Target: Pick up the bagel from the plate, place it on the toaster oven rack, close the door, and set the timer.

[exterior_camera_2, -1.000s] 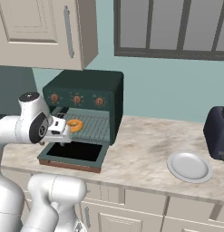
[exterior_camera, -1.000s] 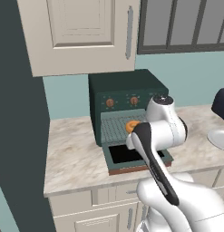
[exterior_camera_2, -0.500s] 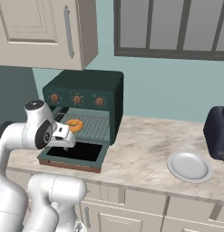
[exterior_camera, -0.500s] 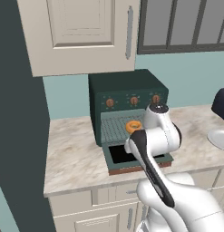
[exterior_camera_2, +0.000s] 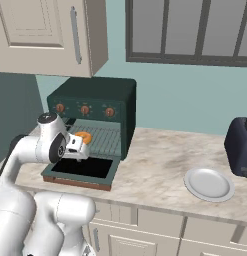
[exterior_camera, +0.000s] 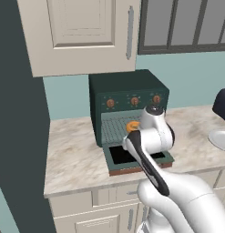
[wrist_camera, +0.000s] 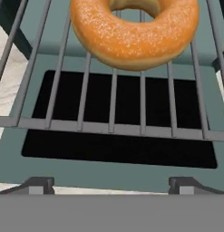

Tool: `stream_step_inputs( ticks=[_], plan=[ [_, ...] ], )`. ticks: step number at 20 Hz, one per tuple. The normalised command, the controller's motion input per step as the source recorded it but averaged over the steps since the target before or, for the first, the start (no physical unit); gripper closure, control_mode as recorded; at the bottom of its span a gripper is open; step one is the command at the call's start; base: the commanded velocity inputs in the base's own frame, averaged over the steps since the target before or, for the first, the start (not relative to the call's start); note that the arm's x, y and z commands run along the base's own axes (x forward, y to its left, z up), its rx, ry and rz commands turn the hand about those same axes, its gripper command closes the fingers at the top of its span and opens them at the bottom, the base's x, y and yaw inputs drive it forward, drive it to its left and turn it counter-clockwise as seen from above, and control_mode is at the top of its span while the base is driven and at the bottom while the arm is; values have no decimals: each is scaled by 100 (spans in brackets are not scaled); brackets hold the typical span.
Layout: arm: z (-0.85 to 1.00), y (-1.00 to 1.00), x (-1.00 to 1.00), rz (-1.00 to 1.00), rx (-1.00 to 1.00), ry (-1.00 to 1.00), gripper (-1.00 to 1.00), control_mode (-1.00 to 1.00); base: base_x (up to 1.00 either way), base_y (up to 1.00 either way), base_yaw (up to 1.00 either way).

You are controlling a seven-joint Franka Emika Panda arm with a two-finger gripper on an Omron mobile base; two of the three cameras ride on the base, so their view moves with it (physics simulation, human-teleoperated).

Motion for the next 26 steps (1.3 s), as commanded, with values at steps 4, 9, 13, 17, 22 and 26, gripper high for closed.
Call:
stream_step_inputs(
  ticks=[4,9,13,17,22,26],
  plan=[
    [-1,0,55,0,0,0,-100,-100,0,0,0],
    [0,0,56,0,0,0,-100,-100,0,0,0],
    [0,0,57,0,0,0,-100,-100,0,0,0],
    [0,0,67,0,0,0,-100,-100,0,0,0],
    [0,0,64,0,0,0,-100,-100,0,0,0],
    [0,0,56,0,0,0,-100,-100,0,0,0]
  ],
)
